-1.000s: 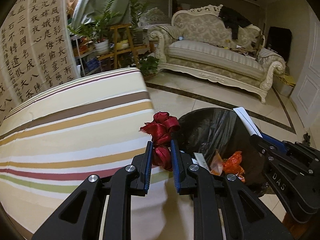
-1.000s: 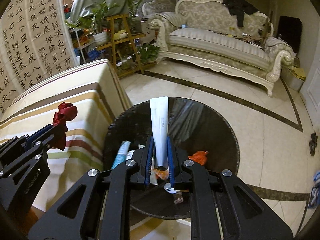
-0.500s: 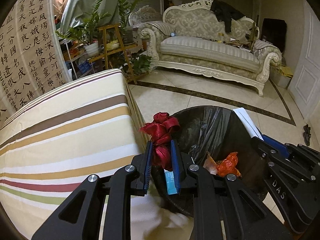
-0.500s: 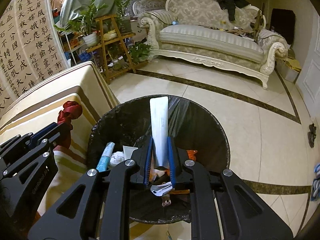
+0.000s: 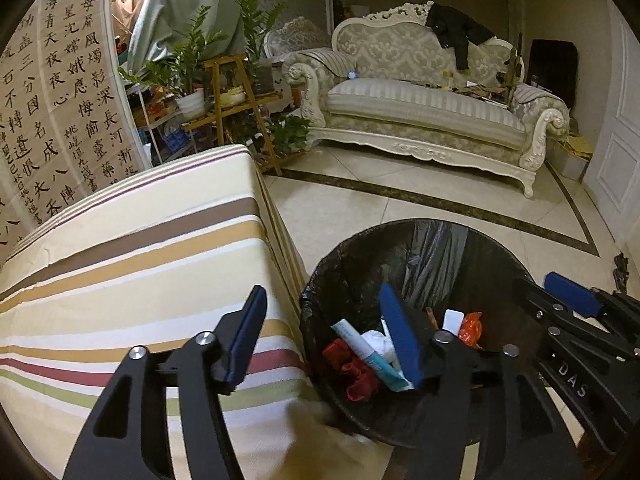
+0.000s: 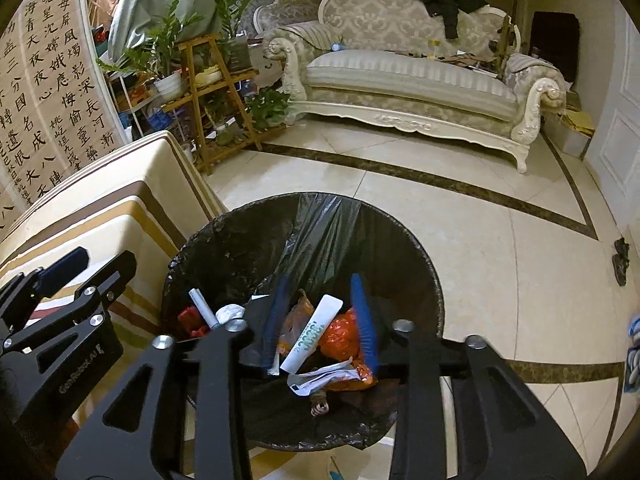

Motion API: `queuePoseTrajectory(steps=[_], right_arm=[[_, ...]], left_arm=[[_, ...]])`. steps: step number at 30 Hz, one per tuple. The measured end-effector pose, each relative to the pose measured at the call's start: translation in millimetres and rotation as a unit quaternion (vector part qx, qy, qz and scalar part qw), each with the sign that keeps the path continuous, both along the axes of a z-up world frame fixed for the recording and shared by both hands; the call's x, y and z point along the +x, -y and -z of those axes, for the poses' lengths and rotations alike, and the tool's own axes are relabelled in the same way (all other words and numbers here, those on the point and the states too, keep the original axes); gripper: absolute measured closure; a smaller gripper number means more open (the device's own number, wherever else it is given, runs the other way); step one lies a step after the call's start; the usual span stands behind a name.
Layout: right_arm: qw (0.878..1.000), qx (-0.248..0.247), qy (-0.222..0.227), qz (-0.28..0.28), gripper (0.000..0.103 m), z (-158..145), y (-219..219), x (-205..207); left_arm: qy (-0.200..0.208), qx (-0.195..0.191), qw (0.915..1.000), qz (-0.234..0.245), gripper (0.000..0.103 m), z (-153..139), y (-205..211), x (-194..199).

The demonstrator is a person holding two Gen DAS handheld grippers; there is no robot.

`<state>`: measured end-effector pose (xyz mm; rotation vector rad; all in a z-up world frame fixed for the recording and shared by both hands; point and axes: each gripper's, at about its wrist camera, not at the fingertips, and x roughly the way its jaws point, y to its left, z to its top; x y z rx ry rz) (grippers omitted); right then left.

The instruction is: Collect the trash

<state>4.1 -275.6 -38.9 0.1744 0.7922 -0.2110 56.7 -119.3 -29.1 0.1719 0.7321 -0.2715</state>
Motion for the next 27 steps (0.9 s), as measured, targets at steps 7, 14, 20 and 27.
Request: queuePoseTrajectory(steps=[7,14,20,27], right_arm=[[1.0,-0.006,0.011,0.0,0.059,-8.9,-2.6,-10.5],[0.999,-0.016,0.027,-0.009,0.05,-21.1,-15.5,-24.0],[0.999,-0.031,0.042,-0.016,0.044,-31.0,-24.9,-39.3],[0.997,-0.038,0.056,-0.021,0.039,-42.1,-30.8,-58.0]], left_arm=[[0.018,-0.001,0.9998,-0.012,0.03,-8.3,-10.7,-11.6],[0.029,-0.007,0.9993,-0.023,0.027,-18.6,-26.4,-29.1],[0.046,-0.012,0.9982,-0.037,0.024,-28.7,-41.2,-43.3],[0.058,-0.018,0.9972,-0.043,0.023,-36.9,-53.7,-58.4]])
